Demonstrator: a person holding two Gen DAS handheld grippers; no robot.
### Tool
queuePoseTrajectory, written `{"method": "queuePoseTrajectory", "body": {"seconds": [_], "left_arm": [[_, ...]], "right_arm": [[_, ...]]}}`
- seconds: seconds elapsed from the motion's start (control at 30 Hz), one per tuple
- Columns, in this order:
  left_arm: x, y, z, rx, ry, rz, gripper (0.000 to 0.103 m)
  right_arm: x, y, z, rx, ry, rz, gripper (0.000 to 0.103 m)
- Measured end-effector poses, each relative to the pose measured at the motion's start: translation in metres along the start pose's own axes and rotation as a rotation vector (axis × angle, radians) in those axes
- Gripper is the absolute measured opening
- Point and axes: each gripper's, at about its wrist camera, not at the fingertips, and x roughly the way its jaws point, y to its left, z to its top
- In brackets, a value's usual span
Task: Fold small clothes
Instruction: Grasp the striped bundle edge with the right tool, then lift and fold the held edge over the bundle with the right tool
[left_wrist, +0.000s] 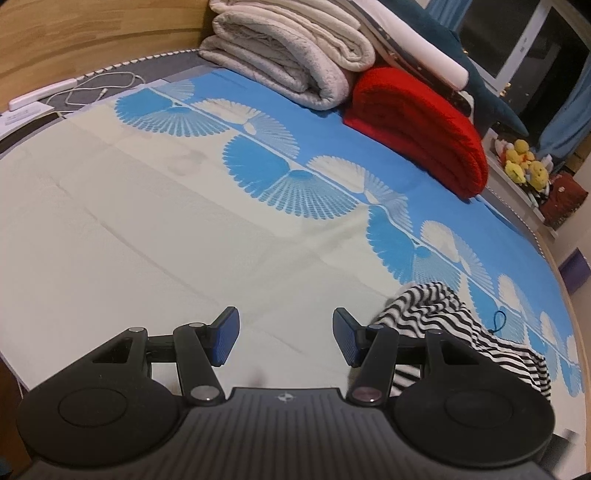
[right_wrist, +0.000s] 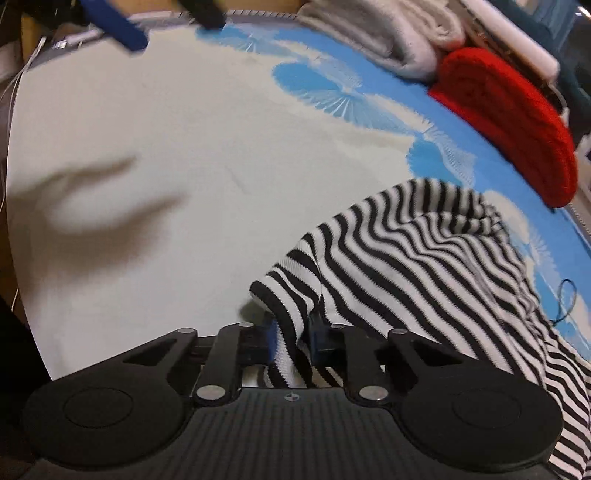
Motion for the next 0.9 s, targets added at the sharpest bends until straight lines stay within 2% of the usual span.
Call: {"method": "queuePoseTrajectory", "body": {"seconds": [0.1,0.27,0.4,0.47,0.57,0.6,0.67,0.73,0.8,0.83,0.9], "left_arm": [[-0.003,0.008,0.002,-0.031,-0.032,0.038,0.061],[-0.009,0.013,0.006,-0.106,-0.073,0.067,0.061],[-0.009,-0.002,0.003,-0.07,-0.072,0.065,0.061],[-0.008,-0.013,0.0,-0.03,-0.072,0.067,0.061],[-0.004,-0.027,-0.004,0.018,-0.067,0.071,0.061],[-0.002,-0.031,-0.005,0.032,-0.063,0.074,0.061],[0.003,-0.039,-0.007,0.054,-0.056,0.077,0.061],[0.005,-0.047,-0.009,0.069,-0.049,0.077,0.061],[0.008,-0.056,-0.012,0.074,-0.037,0.072,0.061],[0.01,-0.062,-0.015,0.083,-0.029,0.068,0.061],[0.014,-0.077,-0.02,0.122,-0.016,0.058,0.061]], "right_arm": [[-0.028,0.01,0.007,0.008,-0.097,-0.047,0.014],[-0.061,-0.003,0.017,0.184,-0.214,0.009,0.013],[-0.106,-0.07,0.003,0.574,-0.349,0.024,0.013],[-0.131,-0.117,-0.025,0.779,-0.409,-0.011,0.013],[-0.165,-0.183,-0.089,1.027,-0.453,-0.144,0.013],[-0.174,-0.202,-0.116,1.105,-0.448,-0.205,0.013],[-0.185,-0.235,-0.174,1.278,-0.386,-0.324,0.013],[-0.178,-0.26,-0.23,1.395,-0.217,-0.429,0.013],[-0.169,-0.275,-0.273,1.507,-0.059,-0.465,0.013],[-0.167,-0.283,-0.294,1.581,0.001,-0.447,0.014],[-0.18,-0.294,-0.313,1.636,-0.041,-0.426,0.014]]}}
